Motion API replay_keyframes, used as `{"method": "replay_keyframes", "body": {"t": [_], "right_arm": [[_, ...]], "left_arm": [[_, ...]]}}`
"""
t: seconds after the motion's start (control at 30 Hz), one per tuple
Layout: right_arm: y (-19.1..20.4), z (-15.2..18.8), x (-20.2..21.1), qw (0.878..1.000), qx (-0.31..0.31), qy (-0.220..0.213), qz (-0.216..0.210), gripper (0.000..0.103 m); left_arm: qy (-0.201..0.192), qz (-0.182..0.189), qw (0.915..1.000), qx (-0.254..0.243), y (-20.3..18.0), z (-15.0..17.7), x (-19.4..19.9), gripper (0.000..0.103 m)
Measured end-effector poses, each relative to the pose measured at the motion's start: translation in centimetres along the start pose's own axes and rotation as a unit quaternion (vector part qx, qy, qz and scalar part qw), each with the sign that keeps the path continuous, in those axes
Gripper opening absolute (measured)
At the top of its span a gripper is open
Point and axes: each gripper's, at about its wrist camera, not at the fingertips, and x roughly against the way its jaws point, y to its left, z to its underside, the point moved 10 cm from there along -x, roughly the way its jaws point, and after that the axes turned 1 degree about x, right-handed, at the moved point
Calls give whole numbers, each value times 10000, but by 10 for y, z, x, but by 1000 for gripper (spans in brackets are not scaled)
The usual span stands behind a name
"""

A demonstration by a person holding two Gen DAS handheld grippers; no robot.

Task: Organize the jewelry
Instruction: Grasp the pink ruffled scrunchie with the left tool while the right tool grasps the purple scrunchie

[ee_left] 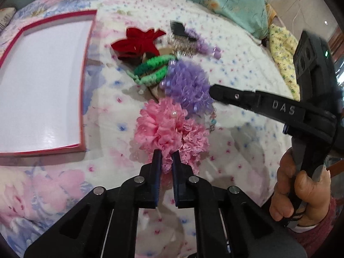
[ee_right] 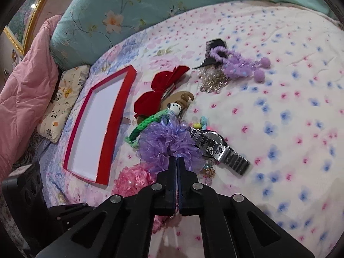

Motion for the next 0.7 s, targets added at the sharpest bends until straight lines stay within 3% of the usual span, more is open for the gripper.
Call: {"method": "replay_keyframes", "body": {"t": [0.4,0.47,0.5,0.53,0.57,0.6,0.7], "right_arm": [[9,-4,1,9993,203,-182,271,0],[10,-5,2,9989,210,-248,334,8],[9,-6,1,9990,137,-248,343,19],[10,-6,-1,9993,104,-178,301,52],[12,-6,-5,9996,84,-128,222,66],[12,-7,-7,9995,114,-155,241,74],[19,-5,-19,9992,254,-57,297,73]], "left_arm": [[-786,-94,9957,479,44,-16,79,7],[-879,-138,9944,577,54,-18,88,7],[-922,-187,9936,626,60,-19,92,7],[-952,-213,9929,680,66,-20,94,7],[-972,-217,9924,723,70,-21,98,7],[-990,-235,9919,761,74,-21,100,7],[-1026,-270,9905,872,86,-22,105,7]]}}
